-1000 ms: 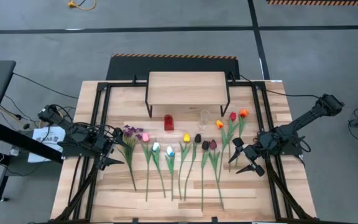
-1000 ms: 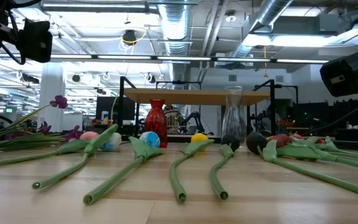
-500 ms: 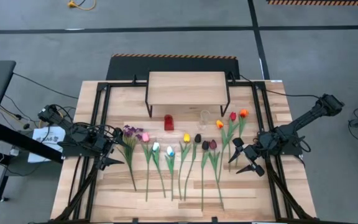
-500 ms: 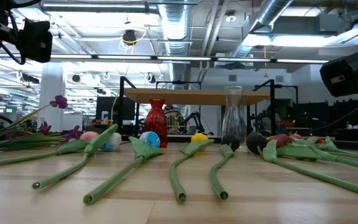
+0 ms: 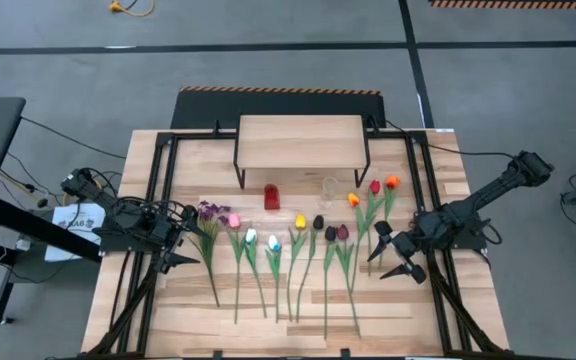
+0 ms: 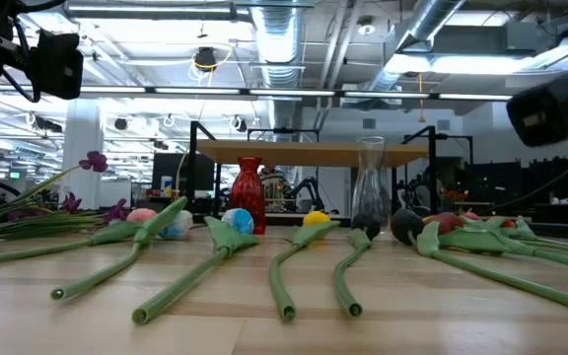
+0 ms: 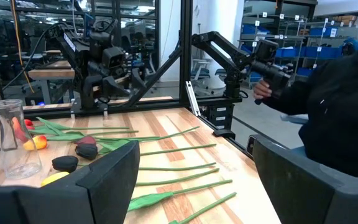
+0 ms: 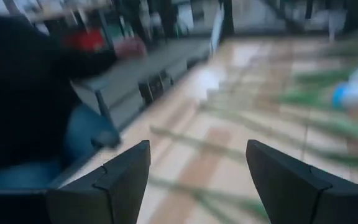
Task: Pick and place flowers into a vace then onto a shelf
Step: Put the dark red flower into the transparent vase
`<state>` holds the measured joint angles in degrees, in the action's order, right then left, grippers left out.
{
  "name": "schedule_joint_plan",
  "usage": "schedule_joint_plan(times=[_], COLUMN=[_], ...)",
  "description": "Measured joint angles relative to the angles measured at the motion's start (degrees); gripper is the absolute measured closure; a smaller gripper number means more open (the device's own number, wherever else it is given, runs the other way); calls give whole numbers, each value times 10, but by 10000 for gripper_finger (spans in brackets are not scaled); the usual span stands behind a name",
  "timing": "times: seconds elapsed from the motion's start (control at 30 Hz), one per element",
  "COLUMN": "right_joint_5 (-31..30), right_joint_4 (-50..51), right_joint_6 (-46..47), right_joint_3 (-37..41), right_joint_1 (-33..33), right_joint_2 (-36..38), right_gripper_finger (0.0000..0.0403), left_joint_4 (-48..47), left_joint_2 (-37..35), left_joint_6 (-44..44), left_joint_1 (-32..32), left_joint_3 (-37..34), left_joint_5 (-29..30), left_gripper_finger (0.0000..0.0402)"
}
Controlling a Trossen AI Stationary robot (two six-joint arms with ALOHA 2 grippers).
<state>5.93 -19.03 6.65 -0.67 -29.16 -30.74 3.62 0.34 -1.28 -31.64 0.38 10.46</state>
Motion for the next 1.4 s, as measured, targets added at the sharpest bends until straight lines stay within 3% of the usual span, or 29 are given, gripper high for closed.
schedule_joint_plan(times=[0.13,0.33,0.5,0.97,1.23,1.4], right_joint_5=[-1,-2,0,-9,-116,-245], right_joint_4=[-124,-321,-403,-415,-386,-351], right_joint_6=[10,-97,-117,-251,-229,-228], right_joint_3=[0,0,0,0,0,-30], right_joint_1=[0,0,-1,-1,-1,9], right_joint_2=[0,0,0,0,-1,-2], right_gripper_finger=[143,143,143,143,143,143], left_joint_4=[0,0,0,0,0,0], left_joint_2=[0,0,0,0,0,0], left_joint_6=[0,0,0,0,0,0], left_joint_1=[0,0,0,0,0,0], left_joint_3=[0,0,0,0,0,0], left_joint_5=[0,0,0,0,0,0], left_gripper_finger=[99,99,99,99,99,99])
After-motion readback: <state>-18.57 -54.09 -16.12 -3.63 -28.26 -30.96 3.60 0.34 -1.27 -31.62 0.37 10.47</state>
